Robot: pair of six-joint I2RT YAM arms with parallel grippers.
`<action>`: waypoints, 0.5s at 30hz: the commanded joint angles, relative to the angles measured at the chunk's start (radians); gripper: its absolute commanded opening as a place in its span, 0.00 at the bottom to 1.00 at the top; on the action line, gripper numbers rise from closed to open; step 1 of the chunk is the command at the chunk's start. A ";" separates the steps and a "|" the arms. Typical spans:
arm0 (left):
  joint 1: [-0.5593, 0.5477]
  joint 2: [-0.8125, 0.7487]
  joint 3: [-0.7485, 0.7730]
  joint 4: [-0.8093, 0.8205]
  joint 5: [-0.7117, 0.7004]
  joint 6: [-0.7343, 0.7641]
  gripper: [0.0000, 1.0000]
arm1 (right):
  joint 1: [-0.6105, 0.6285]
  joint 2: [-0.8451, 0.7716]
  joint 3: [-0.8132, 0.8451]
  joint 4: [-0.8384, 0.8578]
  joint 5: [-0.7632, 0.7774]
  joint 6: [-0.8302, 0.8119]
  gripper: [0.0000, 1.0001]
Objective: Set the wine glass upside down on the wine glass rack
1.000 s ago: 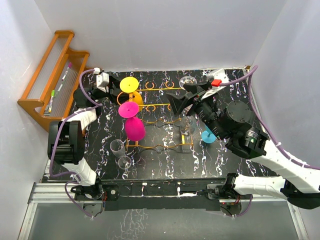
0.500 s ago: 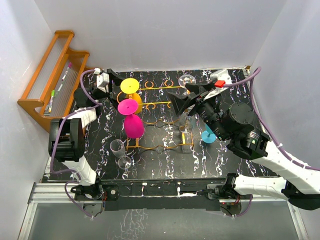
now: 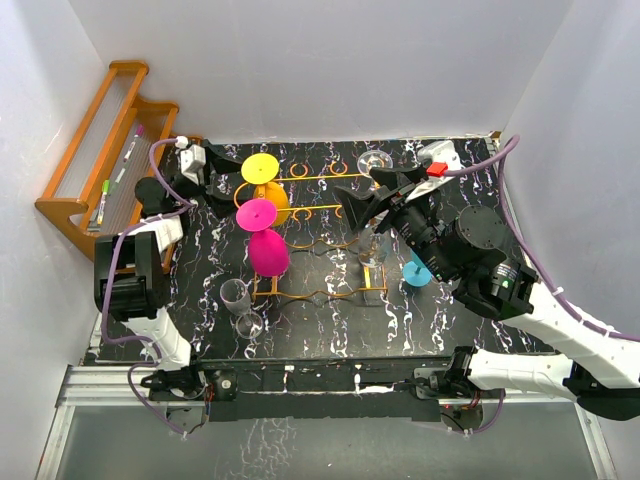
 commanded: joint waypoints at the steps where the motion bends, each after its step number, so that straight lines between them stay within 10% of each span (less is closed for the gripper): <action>1: 0.045 -0.049 0.034 0.162 0.051 -0.027 0.97 | 0.000 -0.019 -0.002 0.049 0.020 -0.002 0.76; 8: 0.161 -0.145 0.085 0.179 0.141 -0.350 0.97 | -0.043 0.051 0.117 -0.213 0.316 0.125 0.85; 15: 0.243 -0.343 0.108 -0.036 0.191 -0.532 0.97 | -0.399 0.046 0.176 -0.284 0.094 0.176 0.87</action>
